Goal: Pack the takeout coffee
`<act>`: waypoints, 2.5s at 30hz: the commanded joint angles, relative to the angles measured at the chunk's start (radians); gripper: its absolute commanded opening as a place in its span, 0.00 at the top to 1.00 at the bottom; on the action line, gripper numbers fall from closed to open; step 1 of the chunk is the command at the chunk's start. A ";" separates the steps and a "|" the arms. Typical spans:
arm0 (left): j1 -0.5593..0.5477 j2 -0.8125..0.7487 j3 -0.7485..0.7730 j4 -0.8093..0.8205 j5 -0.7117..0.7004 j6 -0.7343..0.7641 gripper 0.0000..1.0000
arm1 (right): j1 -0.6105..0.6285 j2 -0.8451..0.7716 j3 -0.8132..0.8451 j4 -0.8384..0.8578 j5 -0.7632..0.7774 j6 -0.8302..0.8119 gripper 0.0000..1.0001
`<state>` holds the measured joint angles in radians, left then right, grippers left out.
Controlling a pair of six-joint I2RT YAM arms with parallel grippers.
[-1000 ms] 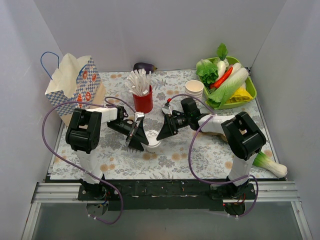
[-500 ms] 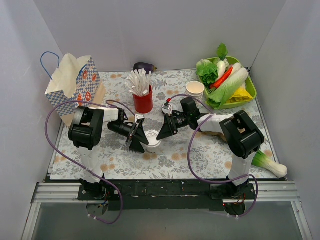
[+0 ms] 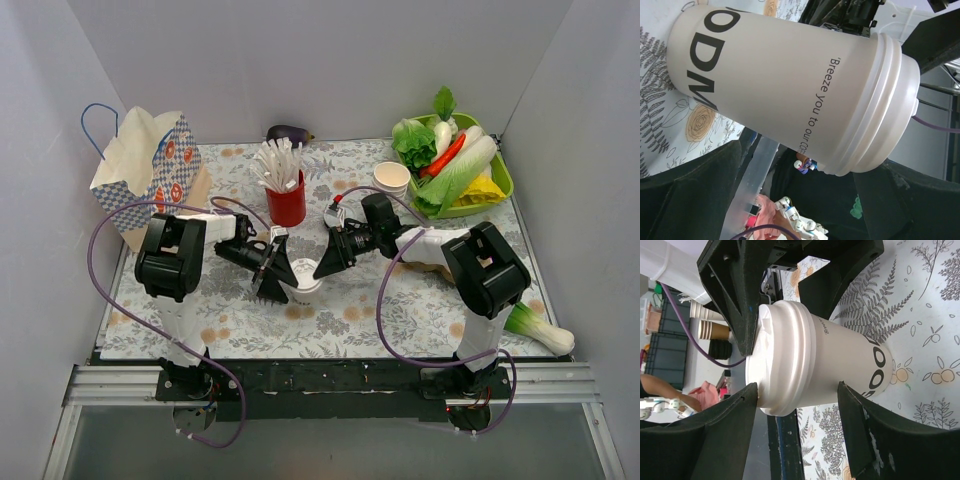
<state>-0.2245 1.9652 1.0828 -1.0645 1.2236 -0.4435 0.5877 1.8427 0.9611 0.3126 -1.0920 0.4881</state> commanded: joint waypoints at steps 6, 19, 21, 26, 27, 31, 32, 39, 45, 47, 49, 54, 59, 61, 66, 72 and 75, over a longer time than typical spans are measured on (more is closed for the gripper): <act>0.008 0.000 0.002 0.271 -0.575 -0.061 0.14 | 0.008 -0.022 0.008 -0.156 0.121 -0.195 0.32; 0.074 0.044 0.037 0.202 -0.307 0.141 0.15 | 0.008 0.001 0.025 -0.277 0.208 -0.250 0.33; 0.080 0.047 0.028 0.208 -0.224 0.149 0.14 | 0.008 -0.002 0.027 -0.282 0.214 -0.250 0.33; 0.082 0.126 0.049 0.198 -0.191 0.116 0.18 | 0.008 -0.007 0.028 -0.288 0.218 -0.249 0.33; 0.082 0.121 0.034 0.242 -0.211 0.095 0.18 | 0.008 -0.007 0.028 -0.293 0.218 -0.252 0.33; 0.082 0.107 0.006 0.327 -0.321 -0.026 0.20 | 0.008 -0.010 0.021 -0.293 0.218 -0.253 0.33; 0.082 0.103 -0.001 0.343 -0.353 -0.081 0.21 | 0.008 -0.010 0.019 -0.290 0.218 -0.252 0.33; 0.082 0.116 -0.015 0.382 -0.516 -0.133 0.26 | 0.009 0.004 0.037 -0.308 0.218 -0.263 0.33; 0.082 0.011 0.006 0.306 -0.273 -0.005 0.16 | 0.004 -0.014 0.061 -0.296 0.173 -0.273 0.29; 0.085 -0.064 0.015 0.282 -0.126 0.029 0.11 | 0.000 -0.026 0.062 -0.288 0.141 -0.272 0.24; 0.085 -0.103 0.028 0.278 -0.067 0.022 0.06 | -0.002 -0.036 0.067 -0.257 0.078 -0.257 0.22; 0.085 -0.143 0.042 0.272 -0.021 -0.029 0.03 | -0.022 -0.045 0.079 -0.173 0.006 -0.155 0.16; 0.082 -0.155 0.043 0.284 -0.035 -0.083 0.03 | -0.023 -0.051 0.048 -0.063 -0.011 -0.060 0.08; 0.076 -0.158 0.049 0.288 -0.051 -0.106 0.03 | -0.028 -0.050 0.042 -0.031 -0.008 -0.028 0.07; 0.051 -0.146 0.052 0.317 -0.082 -0.138 0.04 | -0.035 -0.013 0.019 0.043 0.032 0.098 0.13; 0.050 -0.120 0.014 0.370 -0.116 -0.178 0.07 | -0.035 0.035 0.010 0.010 0.072 0.130 0.25; 0.050 -0.108 -0.010 0.391 -0.115 -0.192 0.09 | -0.035 0.047 0.007 -0.012 0.081 0.104 0.29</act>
<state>-0.1707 1.8652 1.1049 -0.7414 1.1660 -0.6186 0.5503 1.8614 0.9844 0.3119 -1.0424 0.5953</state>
